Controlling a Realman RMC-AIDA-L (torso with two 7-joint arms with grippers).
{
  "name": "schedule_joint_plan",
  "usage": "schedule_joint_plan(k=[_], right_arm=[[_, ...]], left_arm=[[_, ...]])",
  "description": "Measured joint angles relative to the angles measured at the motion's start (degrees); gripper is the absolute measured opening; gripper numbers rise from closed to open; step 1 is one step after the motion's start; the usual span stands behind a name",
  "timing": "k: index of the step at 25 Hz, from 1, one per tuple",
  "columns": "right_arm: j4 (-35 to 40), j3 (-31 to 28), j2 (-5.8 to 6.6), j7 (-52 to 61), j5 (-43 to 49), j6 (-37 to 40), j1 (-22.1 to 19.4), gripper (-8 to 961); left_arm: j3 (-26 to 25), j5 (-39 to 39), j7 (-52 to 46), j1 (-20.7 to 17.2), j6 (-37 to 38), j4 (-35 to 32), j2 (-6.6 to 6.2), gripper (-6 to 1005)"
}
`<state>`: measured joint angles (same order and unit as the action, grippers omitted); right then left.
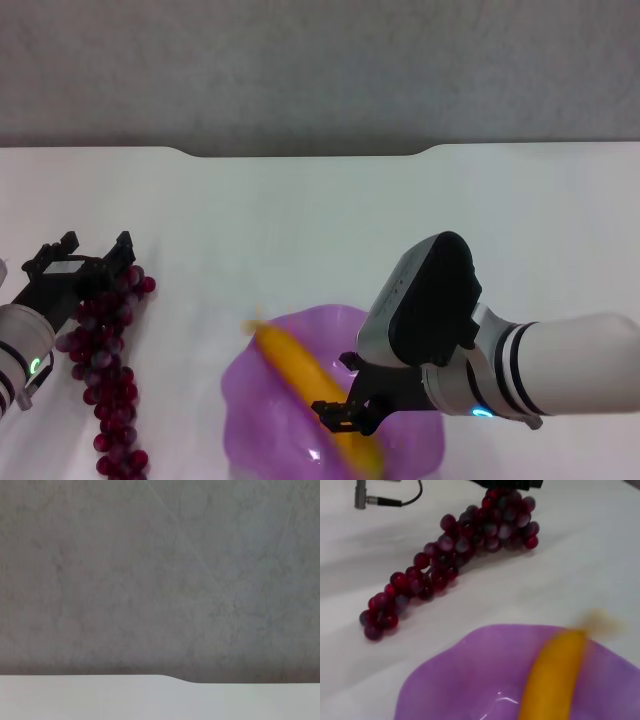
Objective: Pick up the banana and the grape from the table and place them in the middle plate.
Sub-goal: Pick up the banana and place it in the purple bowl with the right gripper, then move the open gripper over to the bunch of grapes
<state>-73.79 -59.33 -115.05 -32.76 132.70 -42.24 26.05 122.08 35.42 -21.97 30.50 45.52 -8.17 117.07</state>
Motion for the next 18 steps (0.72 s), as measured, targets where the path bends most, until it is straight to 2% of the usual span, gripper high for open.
schedule_joint_plan(k=[3, 7, 11, 14, 18], right_arm=[[-0.01, 0.83, 0.03, -0.01, 0.25, 1.0, -0.29, 701], [-0.63, 0.98, 0.08, -0.02, 0.95, 2.23, -0.52, 764], [-0.59, -2.05, 0.11, -0.02, 1.72, 4.13, -1.8, 826], [-0.87, -5.23, 0.27, -1.32, 1.86, 7.86, -4.43, 873], [-1.93, -8.14, 0.21, -5.51, 1.69, 15.8, -9.96, 877]], left_arm=[[0.0, 0.0, 0.0, 0.0, 0.0, 0.0, 0.0, 784], [0.0, 0.0, 0.0, 0.0, 0.0, 0.0, 0.0, 784], [0.0, 0.0, 0.0, -0.09, -0.04, -0.01, -0.06, 785], [-0.03, 0.0, 0.0, -0.23, -0.08, -0.01, -0.08, 785], [-0.09, 0.0, 0.0, -0.39, -0.09, -0.01, -0.09, 785]])
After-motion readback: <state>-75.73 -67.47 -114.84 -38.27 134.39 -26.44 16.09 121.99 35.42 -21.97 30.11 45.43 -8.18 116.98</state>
